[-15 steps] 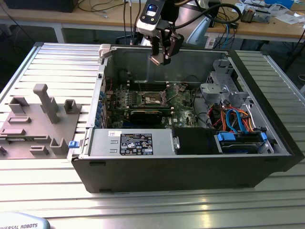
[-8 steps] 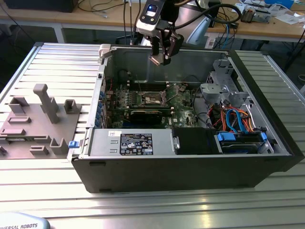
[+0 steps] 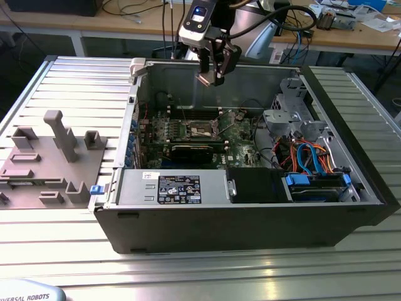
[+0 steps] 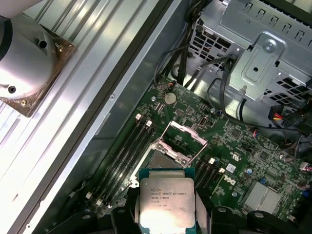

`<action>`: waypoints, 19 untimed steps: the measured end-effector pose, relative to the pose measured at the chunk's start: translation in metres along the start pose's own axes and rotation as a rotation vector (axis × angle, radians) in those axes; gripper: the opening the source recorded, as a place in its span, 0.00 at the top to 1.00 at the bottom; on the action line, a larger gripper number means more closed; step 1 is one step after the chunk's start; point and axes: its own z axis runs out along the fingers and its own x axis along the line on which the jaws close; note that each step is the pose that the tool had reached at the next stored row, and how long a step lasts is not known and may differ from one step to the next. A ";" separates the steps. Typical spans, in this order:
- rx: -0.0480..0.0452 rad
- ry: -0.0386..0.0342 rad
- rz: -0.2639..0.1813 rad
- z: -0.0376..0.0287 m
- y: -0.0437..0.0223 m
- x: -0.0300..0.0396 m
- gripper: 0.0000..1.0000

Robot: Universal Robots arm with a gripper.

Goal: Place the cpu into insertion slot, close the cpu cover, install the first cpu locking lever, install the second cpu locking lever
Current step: 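Place the cpu into insertion slot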

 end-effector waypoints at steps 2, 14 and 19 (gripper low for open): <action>0.0000 -0.0001 0.001 0.0001 0.0000 0.0000 0.46; -0.0003 -0.0011 0.012 0.0005 0.0000 0.0000 0.46; -0.0004 -0.0016 0.018 0.0008 -0.0001 0.0000 0.46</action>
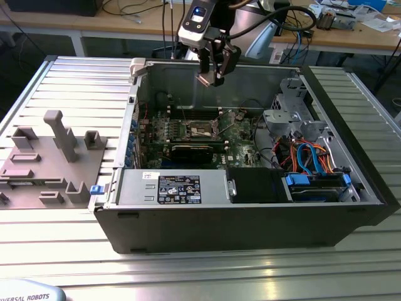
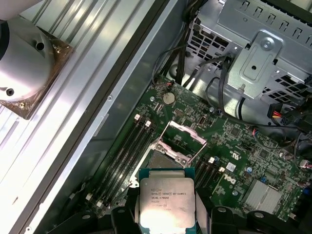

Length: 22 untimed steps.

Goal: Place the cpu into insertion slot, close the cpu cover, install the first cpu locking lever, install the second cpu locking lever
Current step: 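Place the cpu into insertion slot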

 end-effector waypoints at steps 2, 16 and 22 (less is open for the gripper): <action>0.0000 -0.0002 0.002 0.0001 0.0000 0.0000 0.46; -0.0004 -0.0015 0.017 0.0010 -0.0001 0.0000 0.46; -0.0005 -0.0025 0.028 0.0013 -0.0001 0.0000 0.46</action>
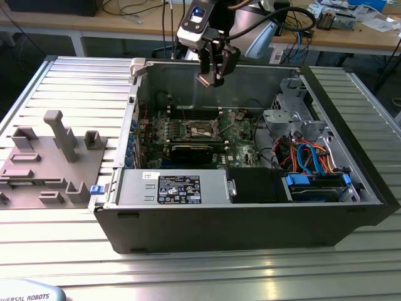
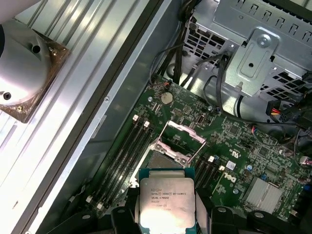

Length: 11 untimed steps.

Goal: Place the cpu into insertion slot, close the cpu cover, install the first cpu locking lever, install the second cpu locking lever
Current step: 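Place the cpu into insertion slot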

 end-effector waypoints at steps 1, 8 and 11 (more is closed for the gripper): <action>-0.0001 -0.0002 0.002 0.0001 0.0000 0.0000 0.46; -0.0003 -0.0014 0.015 0.0004 0.0000 0.0000 0.46; -0.0004 -0.0019 0.021 0.0006 -0.0001 0.0000 0.46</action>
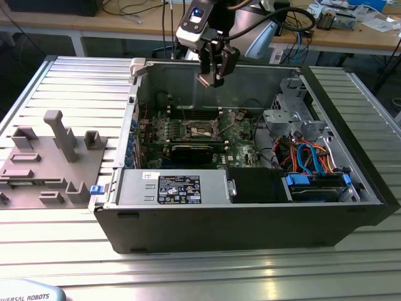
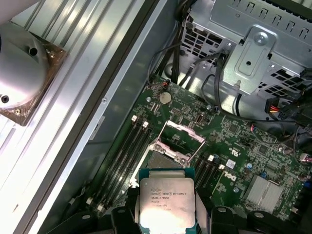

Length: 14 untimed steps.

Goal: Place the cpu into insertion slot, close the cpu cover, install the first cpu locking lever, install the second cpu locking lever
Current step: 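Place the cpu into insertion slot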

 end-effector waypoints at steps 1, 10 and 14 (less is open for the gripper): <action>-0.0001 -0.0001 0.002 0.0001 0.0000 0.0000 0.46; -0.0003 -0.0010 0.011 0.0003 0.0000 0.0000 0.46; -0.0003 -0.0012 0.013 0.0003 0.0000 0.0000 0.46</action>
